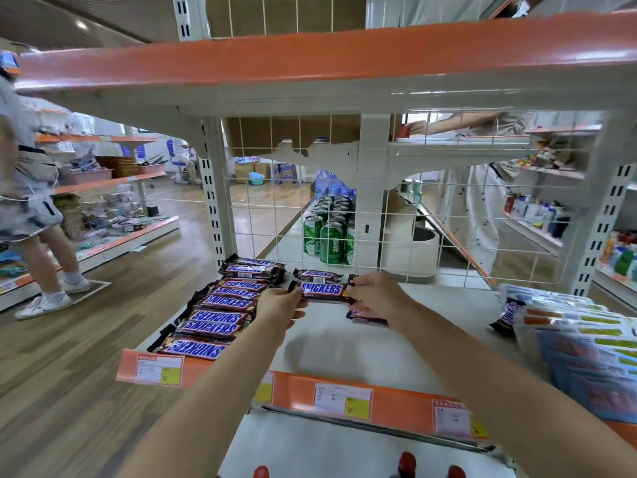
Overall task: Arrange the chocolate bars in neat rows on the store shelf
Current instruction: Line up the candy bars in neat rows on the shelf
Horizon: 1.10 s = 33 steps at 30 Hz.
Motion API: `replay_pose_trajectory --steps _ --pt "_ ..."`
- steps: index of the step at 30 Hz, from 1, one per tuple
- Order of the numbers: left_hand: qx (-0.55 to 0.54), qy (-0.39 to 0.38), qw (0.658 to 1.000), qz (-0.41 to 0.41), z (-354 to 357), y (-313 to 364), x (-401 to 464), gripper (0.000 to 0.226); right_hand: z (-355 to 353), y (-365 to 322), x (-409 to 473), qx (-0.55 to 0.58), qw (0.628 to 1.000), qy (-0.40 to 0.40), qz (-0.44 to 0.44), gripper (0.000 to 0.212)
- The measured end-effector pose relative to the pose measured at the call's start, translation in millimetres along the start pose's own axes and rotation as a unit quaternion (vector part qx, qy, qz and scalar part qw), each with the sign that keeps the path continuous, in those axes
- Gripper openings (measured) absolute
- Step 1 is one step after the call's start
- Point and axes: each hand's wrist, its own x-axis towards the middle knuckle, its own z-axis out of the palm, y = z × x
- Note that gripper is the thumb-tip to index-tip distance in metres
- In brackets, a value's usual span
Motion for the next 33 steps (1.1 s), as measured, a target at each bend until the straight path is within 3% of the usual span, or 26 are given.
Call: replay_pose_trajectory --steps 7,13,16,19,21,27,33 --pt "0.115 0.033 0.993 -0.024 11 2 59 0.013 19 -9 60 -0.053 0.995 0.006 0.079 0.029" --pt "0.274 0.066 0.959 0.019 21 -8 102 0.017 29 -4 92 -0.087 0.991 0.022 0.098 0.037" --pt "0.348 0.057 0.935 0.045 27 -9 113 0.014 31 1 103 -0.069 0.993 0.038 0.090 0.037" --pt "0.404 0.057 0.911 0.059 31 -6 121 0.015 31 -2 110 -0.076 0.996 -0.002 0.054 0.013" --pt "0.432 0.060 0.898 0.058 32 -6 125 0.018 32 -4 114 -0.140 0.990 0.005 0.032 0.023" --pt "0.496 0.062 0.863 0.071 34 -10 133 0.022 34 -6 118 -0.139 0.990 0.003 0.035 0.024" --pt "0.506 0.074 0.852 0.111 36 -7 119 0.026 28 -7 116 -0.182 0.983 -0.008 0.005 0.030"
